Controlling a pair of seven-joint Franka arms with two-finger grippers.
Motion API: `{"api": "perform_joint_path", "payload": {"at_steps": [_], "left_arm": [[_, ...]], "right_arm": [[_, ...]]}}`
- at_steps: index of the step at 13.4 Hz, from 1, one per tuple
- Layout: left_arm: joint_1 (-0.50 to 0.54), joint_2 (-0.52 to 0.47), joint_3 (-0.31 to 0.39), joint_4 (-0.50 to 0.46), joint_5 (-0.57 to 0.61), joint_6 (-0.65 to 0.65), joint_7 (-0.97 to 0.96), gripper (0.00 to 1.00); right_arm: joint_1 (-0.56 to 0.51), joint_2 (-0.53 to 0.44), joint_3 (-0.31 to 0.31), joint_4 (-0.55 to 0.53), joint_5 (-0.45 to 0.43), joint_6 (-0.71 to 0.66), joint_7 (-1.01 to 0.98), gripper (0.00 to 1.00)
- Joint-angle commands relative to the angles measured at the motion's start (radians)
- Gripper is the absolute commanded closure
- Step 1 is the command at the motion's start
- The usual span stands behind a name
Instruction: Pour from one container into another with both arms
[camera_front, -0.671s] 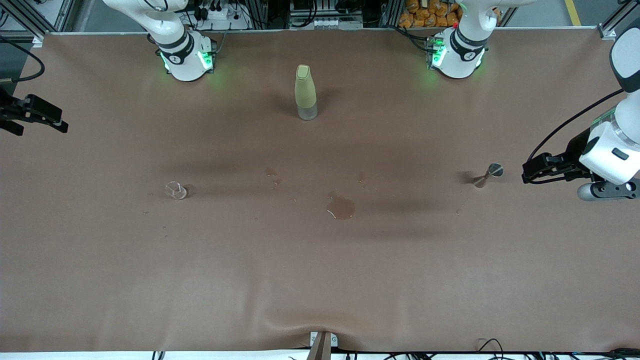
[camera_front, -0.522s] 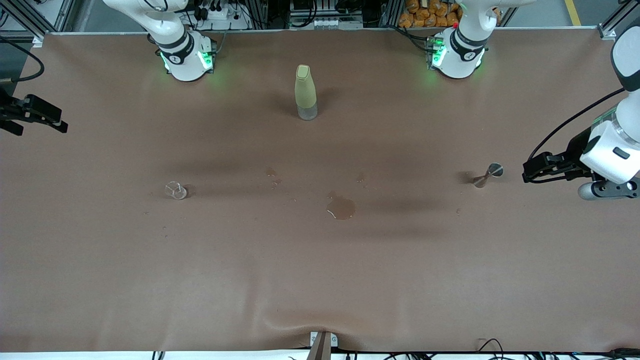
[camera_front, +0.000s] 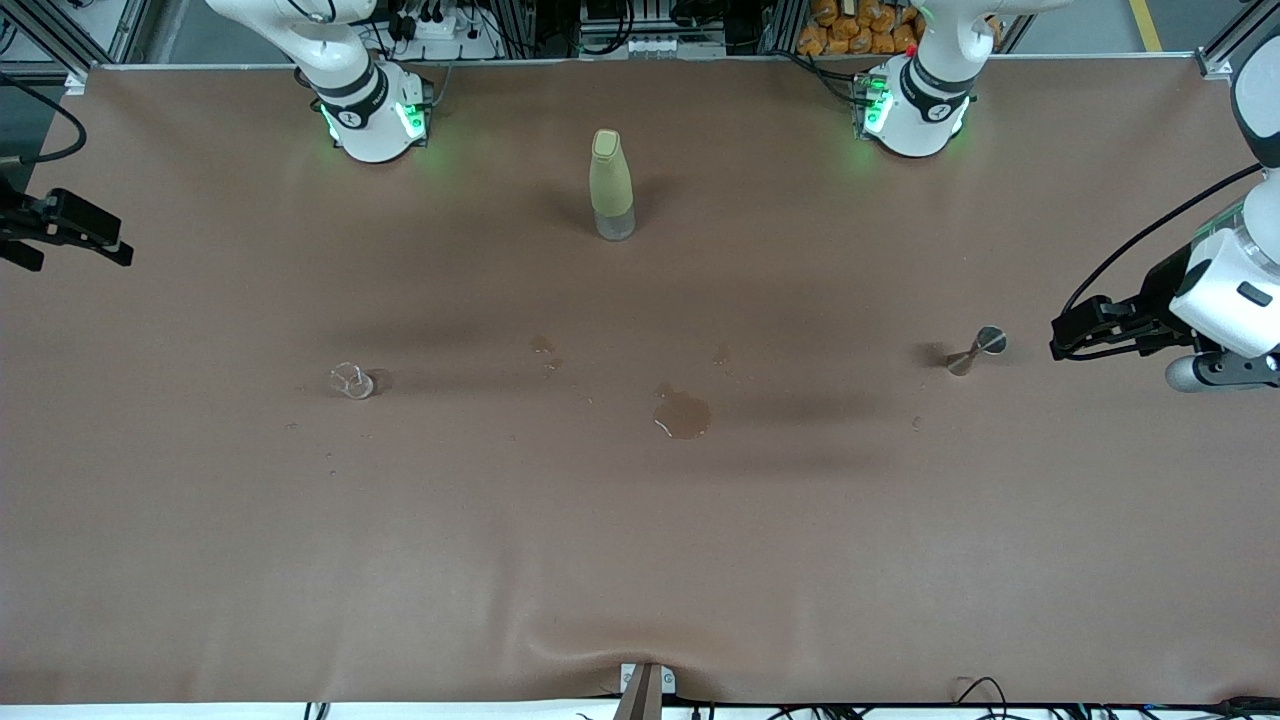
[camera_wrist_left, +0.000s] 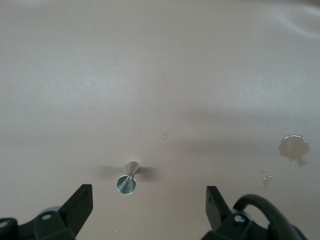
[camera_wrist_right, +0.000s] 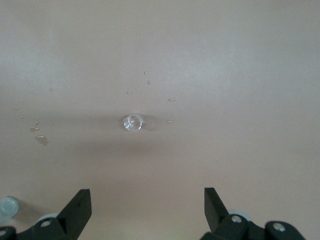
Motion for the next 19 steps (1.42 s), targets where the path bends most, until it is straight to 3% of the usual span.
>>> {"api": "perform_joint_path", "payload": {"at_steps": [1, 19], "left_arm": [[-0.001, -0.018, -0.002, -0.003, 0.020, -0.014, 0.002, 0.00], [-0.004, -0.017, -0.003, -0.013, 0.022, -0.036, 0.012, 0.00]], "right_arm": [[-0.016, 0.010, 0.014, 0.029, -0.014, -0.008, 0.001, 0.00], [-0.021, 0.011, 0.013, 0.032, -0.011, -0.008, -0.028, 0.00]]}}
